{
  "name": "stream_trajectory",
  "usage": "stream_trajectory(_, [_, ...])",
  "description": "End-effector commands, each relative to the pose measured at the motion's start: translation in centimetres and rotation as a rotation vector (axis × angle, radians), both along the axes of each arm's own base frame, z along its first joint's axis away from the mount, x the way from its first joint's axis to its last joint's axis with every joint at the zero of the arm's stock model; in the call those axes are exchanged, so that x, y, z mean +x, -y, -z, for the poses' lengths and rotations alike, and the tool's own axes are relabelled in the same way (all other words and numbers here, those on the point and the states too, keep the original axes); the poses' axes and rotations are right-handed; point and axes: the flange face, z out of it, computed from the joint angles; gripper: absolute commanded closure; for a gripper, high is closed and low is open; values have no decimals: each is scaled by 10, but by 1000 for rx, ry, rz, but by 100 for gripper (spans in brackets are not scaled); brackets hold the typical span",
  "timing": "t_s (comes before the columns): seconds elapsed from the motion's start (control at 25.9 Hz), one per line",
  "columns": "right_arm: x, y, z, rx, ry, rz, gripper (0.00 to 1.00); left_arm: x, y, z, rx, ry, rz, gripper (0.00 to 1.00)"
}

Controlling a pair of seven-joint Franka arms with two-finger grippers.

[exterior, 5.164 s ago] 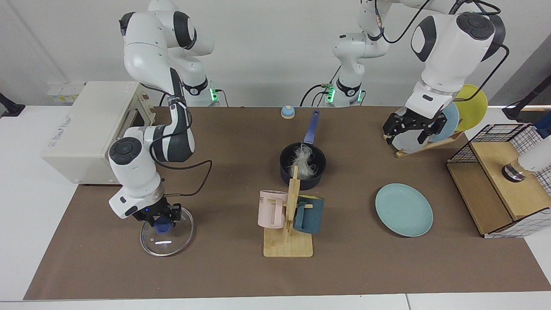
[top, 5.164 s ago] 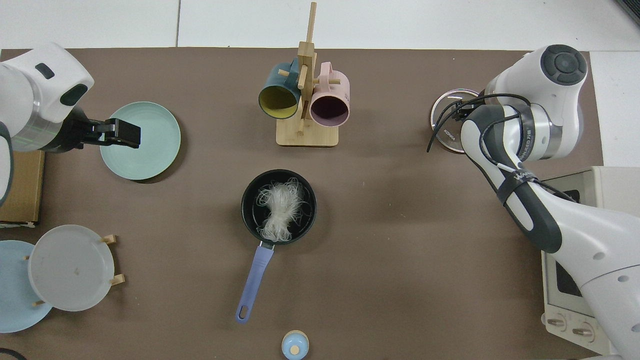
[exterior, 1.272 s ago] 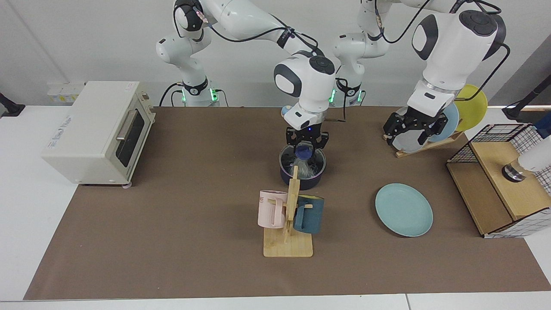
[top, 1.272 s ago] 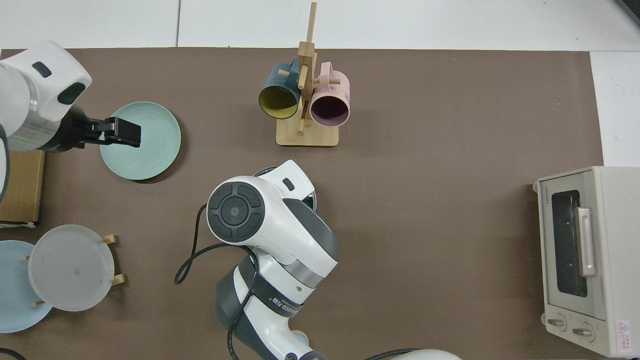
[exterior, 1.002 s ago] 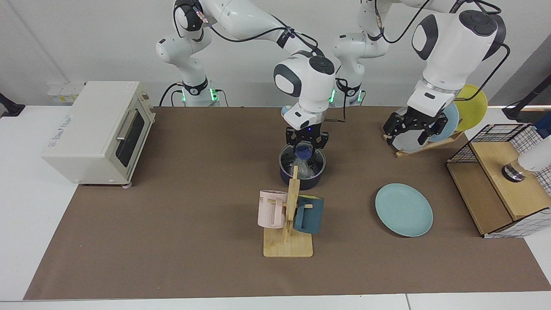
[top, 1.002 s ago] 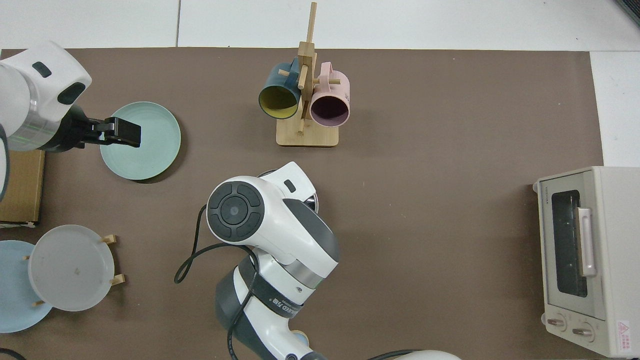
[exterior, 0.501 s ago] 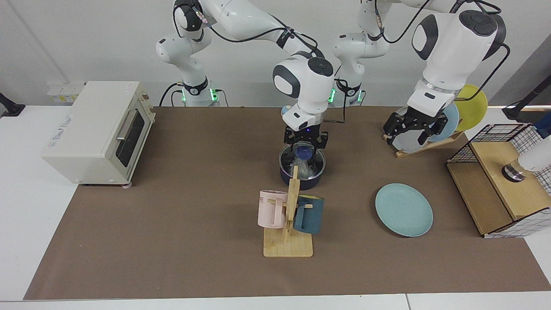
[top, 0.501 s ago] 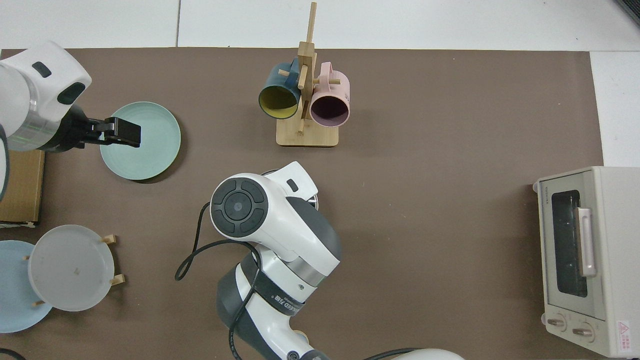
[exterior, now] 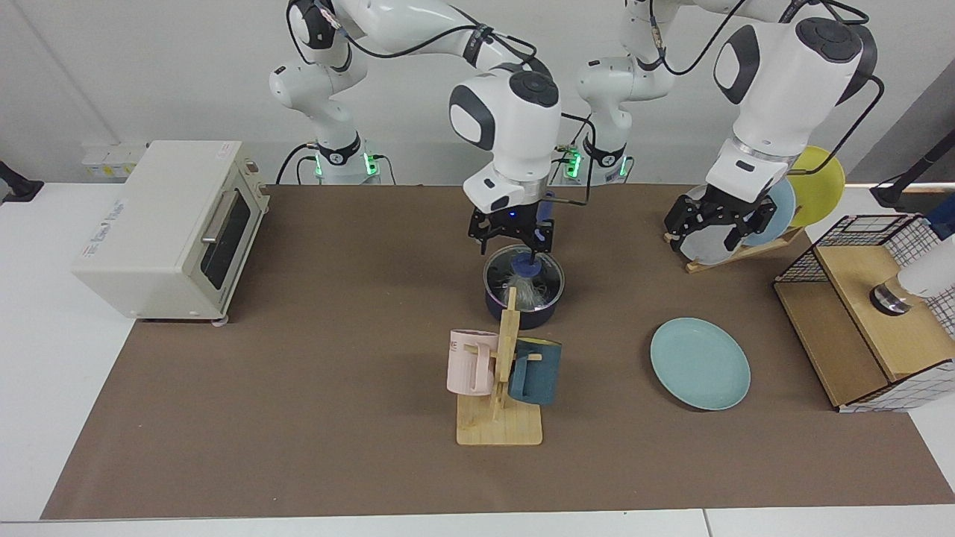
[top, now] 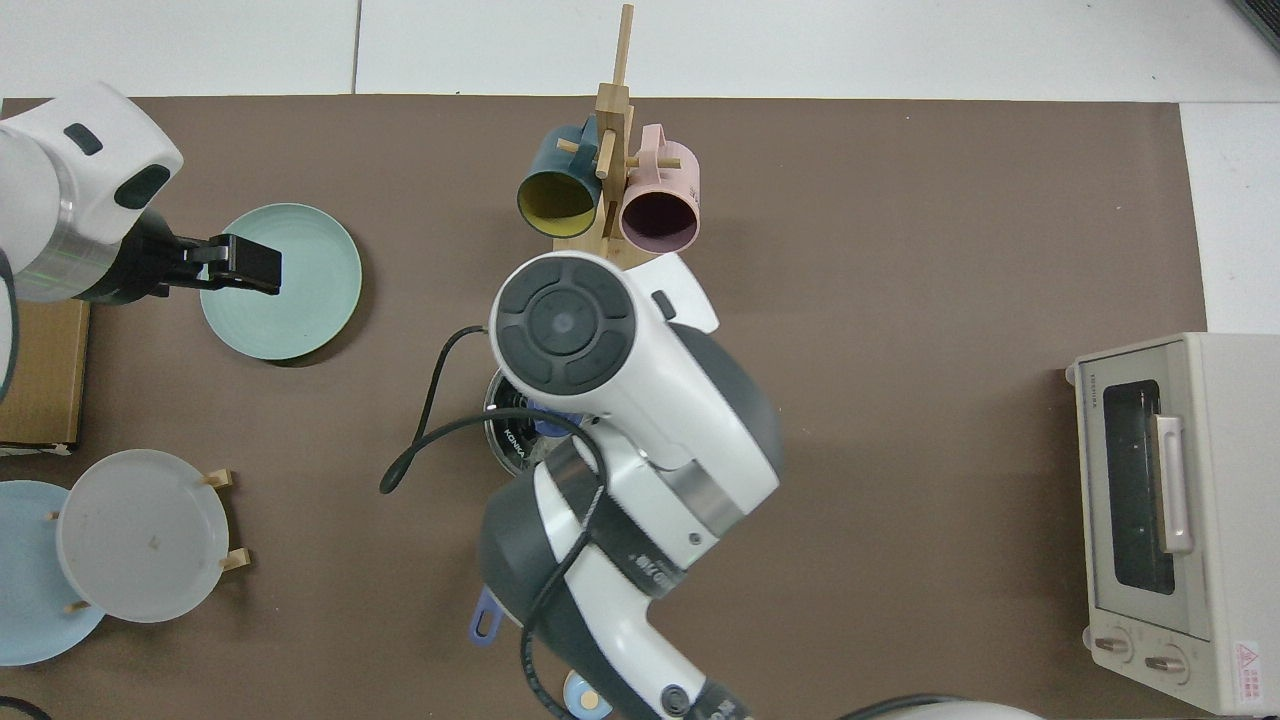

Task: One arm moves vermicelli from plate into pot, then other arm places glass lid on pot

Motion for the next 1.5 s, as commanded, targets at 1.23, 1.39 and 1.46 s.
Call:
stream_trajectory(1.23, [-10,362,-89,-34,-62,-134,1,-1,-1,-4,-5,7,29,0])
stream_trajectory(1.39, [-10,349,-88,-35,-62,-158,1,-1,-2,-4,-5,7,26,0])
stream_trajectory(1.46, [-10,349,-89,-40,-60,-160,1,-1,-1,-4,-5,7,27,0])
